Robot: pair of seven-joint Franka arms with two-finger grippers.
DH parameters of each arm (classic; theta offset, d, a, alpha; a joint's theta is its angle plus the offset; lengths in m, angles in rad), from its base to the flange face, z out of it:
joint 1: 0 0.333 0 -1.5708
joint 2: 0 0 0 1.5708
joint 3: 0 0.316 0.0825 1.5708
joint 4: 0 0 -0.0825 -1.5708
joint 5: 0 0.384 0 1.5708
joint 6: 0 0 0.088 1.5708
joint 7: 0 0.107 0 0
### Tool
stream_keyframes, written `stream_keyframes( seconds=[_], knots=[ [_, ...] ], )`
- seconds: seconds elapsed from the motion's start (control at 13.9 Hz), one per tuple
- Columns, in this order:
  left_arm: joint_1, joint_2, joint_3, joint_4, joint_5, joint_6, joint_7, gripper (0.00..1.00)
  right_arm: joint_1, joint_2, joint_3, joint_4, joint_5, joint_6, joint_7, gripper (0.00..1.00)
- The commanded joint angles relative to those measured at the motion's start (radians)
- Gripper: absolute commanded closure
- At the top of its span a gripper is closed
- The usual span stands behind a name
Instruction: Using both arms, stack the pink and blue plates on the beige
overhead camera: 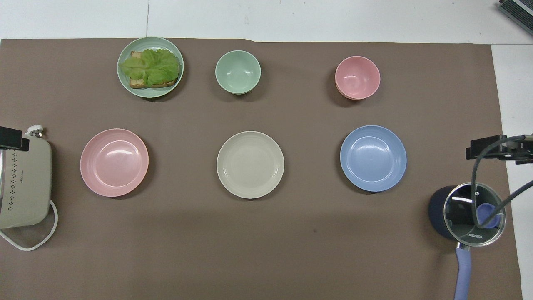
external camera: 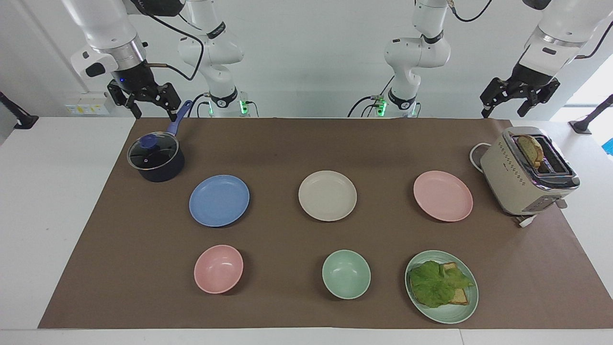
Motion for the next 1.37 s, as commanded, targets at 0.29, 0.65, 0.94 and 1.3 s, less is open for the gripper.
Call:
stream_keyframes(
  seconds=[0.29,0.65,0.94,1.3],
  knots=[
    [-0.007,-0.017,0.004,-0.008,-0.009,-0.011,-0.006,0.0,-0.01,-0.027,0.006,-0.032,-0.018,0.001,-0.017,0.0],
    [-0.007,-0.024,0.006,-0.019,-0.009,-0.011,-0.006,0.0,-0.013,-0.032,0.006,-0.038,-0.02,0.002,-0.017,0.0],
    [-0.007,-0.029,0.012,-0.028,-0.009,-0.008,-0.009,0.0,-0.014,-0.033,0.006,-0.041,-0.018,0.004,-0.017,0.0],
    [-0.007,-0.035,0.012,-0.04,-0.009,-0.006,-0.011,0.0,-0.014,-0.033,0.006,-0.041,-0.02,0.004,-0.017,0.0]
  ],
)
